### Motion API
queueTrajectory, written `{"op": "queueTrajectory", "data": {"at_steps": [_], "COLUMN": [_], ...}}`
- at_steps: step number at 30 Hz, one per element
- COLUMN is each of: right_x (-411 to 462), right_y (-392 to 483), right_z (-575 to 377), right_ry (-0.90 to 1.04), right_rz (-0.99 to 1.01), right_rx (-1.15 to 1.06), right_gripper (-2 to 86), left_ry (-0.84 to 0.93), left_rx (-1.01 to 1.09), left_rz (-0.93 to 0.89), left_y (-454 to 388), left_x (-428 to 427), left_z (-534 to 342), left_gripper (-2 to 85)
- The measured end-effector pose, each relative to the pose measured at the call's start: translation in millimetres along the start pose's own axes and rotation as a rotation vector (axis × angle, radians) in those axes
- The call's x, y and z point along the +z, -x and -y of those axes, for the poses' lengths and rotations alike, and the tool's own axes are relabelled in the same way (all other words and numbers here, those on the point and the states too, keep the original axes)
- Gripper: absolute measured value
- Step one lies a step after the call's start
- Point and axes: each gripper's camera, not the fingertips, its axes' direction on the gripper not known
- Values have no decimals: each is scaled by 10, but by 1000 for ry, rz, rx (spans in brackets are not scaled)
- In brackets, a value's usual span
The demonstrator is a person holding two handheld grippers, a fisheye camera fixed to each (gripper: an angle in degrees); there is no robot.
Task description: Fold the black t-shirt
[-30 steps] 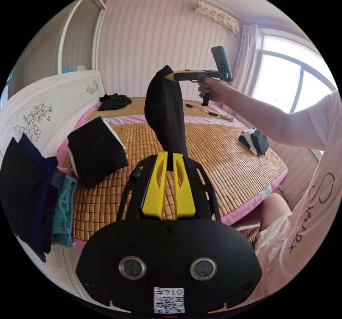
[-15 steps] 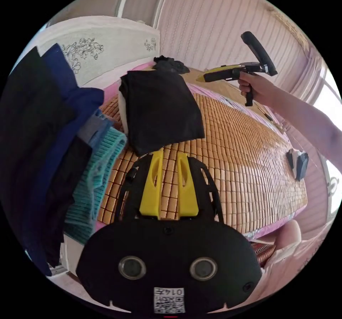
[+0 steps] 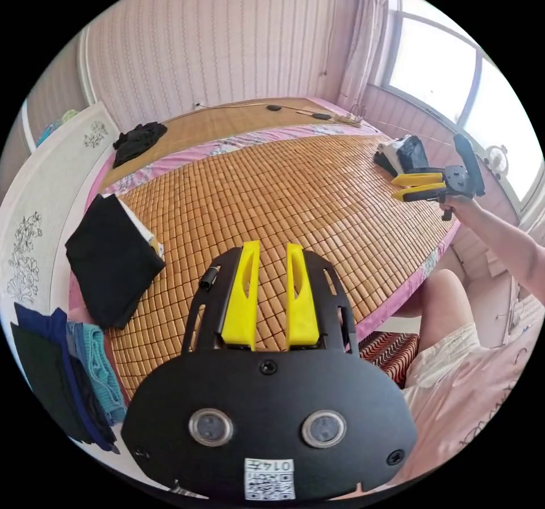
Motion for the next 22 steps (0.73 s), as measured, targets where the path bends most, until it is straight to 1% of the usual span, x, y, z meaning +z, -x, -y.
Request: {"op": "queueTrajectory", "data": {"at_steps": [2,3,5,6,8,10,12,14,16,18,20,22], "right_x": [-144,-162,-191,-193,-186,-148,-73,57,166,271,430,574], "right_y": [-316,-381,-616,-669,-828,-926,-1046,-1282,-1466,-1627,-1845,-2031], "right_z": [-644,-799,-1395,-1536,-2065,-2423,-2755,-3188,-3488,-3744,-4003,-4120], "right_ry": [-47,-53,-69,-74,-102,-113,-119,-114,-89,-80,-104,-147], "right_rz": [-21,-35,-70,-70,-90,-136,-163,-123,-142,-195,-241,-240], "right_rx": [135,162,278,310,398,436,464,528,561,574,597,620], "right_gripper": [110,110,112,113,116,118,120,123,126,130,133,134], "left_ry": [14,19,22,14,-65,-100,-69,1,32,58,82,88], "left_rx": [89,110,185,203,255,286,311,348,404,456,470,465], "left_rz": [6,1,-36,-51,-114,-185,-297,-433,-479,-489,-504,-511], "left_y": [-420,-518,-926,-1027,-1425,-1712,-2003,-2412,-2733,-3031,-3377,-3618], "left_x": [20,33,98,116,196,300,458,672,818,968,1180,1330], "left_z": [314,386,678,746,999,1187,1417,1731,1946,2169,2534,2843], "left_gripper": [79,79,81,82,83,80,78,77,77,79,81,81]}}
